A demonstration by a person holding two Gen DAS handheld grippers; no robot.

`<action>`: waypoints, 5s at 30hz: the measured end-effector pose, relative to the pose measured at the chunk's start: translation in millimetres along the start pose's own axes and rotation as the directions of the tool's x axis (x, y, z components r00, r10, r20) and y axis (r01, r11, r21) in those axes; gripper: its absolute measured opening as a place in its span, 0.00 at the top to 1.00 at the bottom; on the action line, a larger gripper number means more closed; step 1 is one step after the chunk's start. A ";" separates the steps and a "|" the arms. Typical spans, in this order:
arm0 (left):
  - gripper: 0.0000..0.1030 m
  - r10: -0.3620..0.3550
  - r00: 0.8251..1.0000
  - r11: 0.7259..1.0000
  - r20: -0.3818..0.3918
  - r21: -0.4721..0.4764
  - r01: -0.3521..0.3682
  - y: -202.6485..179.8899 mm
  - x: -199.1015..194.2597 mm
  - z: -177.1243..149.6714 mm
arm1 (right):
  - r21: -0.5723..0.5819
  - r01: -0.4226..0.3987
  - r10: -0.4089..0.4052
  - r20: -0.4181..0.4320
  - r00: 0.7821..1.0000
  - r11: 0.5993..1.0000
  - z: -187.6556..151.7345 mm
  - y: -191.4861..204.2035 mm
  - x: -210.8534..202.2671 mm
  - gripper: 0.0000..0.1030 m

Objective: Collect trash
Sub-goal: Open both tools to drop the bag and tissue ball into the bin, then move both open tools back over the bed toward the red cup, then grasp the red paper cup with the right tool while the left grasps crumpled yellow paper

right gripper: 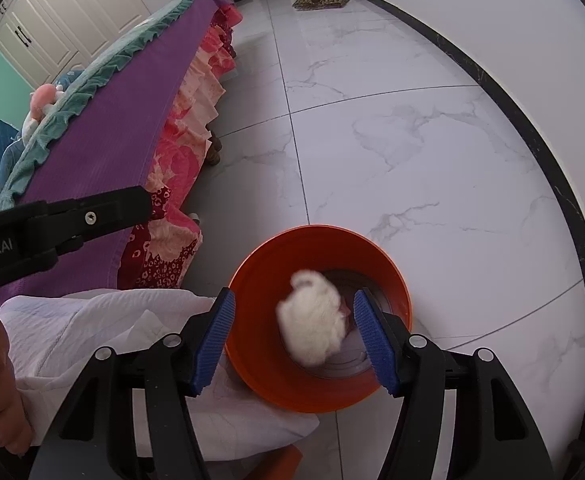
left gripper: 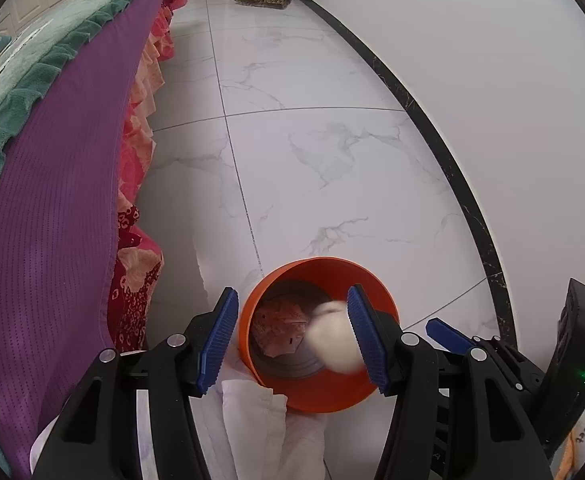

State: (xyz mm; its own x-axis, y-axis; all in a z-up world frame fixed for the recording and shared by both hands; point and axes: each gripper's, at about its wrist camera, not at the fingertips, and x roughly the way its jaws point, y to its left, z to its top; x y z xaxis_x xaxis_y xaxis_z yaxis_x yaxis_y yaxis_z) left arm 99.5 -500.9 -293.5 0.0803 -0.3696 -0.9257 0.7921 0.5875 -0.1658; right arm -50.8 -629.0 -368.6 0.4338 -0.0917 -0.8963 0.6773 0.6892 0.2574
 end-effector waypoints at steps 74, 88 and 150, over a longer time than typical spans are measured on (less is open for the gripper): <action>0.13 0.582 0.761 0.724 0.287 -0.609 -0.324 303.7 -365.8 -249.1 | -0.758 -0.386 0.555 -0.038 0.831 0.526 -85.5 501.5 -188.2 0.33; 0.13 0.551 0.807 0.695 0.212 -0.652 -0.303 358.6 -342.7 -253.8 | -0.778 -0.415 0.527 -0.128 0.840 0.472 -90.5 562.0 -145.3 0.33; 0.13 0.485 0.873 0.687 0.062 -0.644 -0.336 493.5 -277.0 -262.4 | -0.715 -0.479 0.437 -0.264 0.860 0.509 -104.9 634.6 -21.7 0.43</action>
State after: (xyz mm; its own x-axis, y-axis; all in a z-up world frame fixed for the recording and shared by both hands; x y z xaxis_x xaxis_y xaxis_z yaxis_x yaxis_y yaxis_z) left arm 309.3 80.4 -208.2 0.4913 -0.0822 -0.8671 0.1280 0.9915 -0.0214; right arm 307.4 -114.2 -223.7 0.5122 0.4126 -0.7533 -0.2882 0.9088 0.3019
